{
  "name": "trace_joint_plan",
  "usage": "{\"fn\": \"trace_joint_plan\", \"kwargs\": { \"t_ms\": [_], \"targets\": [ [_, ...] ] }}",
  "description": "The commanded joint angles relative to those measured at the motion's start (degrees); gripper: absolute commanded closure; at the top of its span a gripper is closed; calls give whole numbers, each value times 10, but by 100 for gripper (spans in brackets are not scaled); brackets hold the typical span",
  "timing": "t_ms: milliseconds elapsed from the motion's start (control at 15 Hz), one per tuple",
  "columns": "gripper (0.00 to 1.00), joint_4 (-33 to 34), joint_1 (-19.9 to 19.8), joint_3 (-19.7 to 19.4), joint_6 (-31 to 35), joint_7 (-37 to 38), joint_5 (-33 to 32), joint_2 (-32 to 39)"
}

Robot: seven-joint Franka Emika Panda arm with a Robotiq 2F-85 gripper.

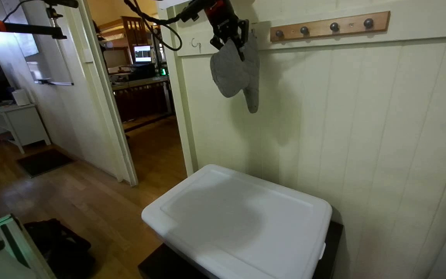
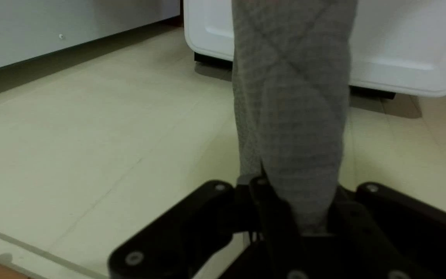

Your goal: Move the glove from the hook on the left to the hook on the right

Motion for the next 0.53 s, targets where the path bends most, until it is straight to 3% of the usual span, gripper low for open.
{"fn": "trace_joint_plan", "kwargs": {
  "t_ms": [0,467],
  "targets": [
    [97,21,5,-4,-33,-15,9,11],
    [97,49,3,-7,-45,-17,22,13]
  ]
}}
